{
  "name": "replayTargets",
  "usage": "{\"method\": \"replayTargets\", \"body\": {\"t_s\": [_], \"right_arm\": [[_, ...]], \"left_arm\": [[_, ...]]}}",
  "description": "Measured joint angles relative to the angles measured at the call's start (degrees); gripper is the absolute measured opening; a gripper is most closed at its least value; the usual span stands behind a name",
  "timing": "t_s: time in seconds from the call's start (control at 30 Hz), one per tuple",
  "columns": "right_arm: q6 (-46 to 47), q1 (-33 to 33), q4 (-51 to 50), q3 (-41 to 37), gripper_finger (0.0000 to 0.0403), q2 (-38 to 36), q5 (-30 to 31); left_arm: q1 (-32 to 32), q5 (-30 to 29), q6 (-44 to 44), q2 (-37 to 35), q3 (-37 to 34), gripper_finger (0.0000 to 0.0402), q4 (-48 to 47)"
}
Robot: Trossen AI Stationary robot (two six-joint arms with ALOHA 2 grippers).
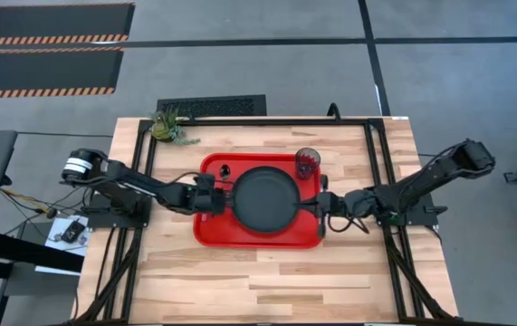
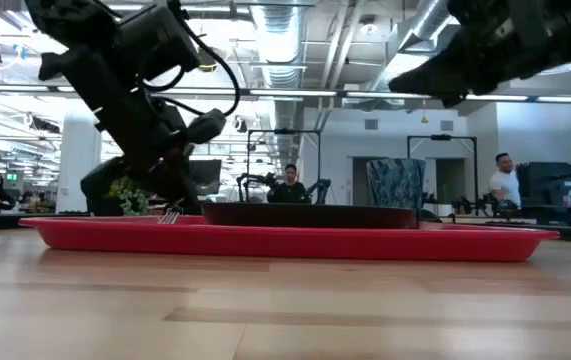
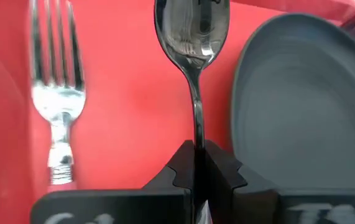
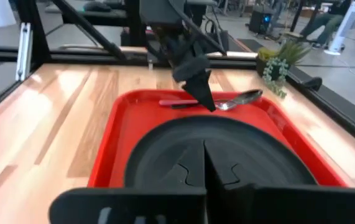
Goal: Pick and place plate/cup/fork/spoon on tray
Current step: Put the black spoon in between the black plate and the pink fork on the red tray
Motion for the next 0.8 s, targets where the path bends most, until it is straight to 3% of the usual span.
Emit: {"method": "replayTargets", "body": {"t_s": [0.3,0.8], "right_arm": [[3.6,0.4,3.4,-4.1,0.0005,-0.8,0.2],[2.5,1.5,6.0,-4.1,0.0005,0.1,0.2]], "left_arm": [[0.1,2.1,-7.6,2.5,0.2,0.0003,-3.1],[2.1,4.9,-8.0,3.4,0.3,0.0005,-4.1]]}}
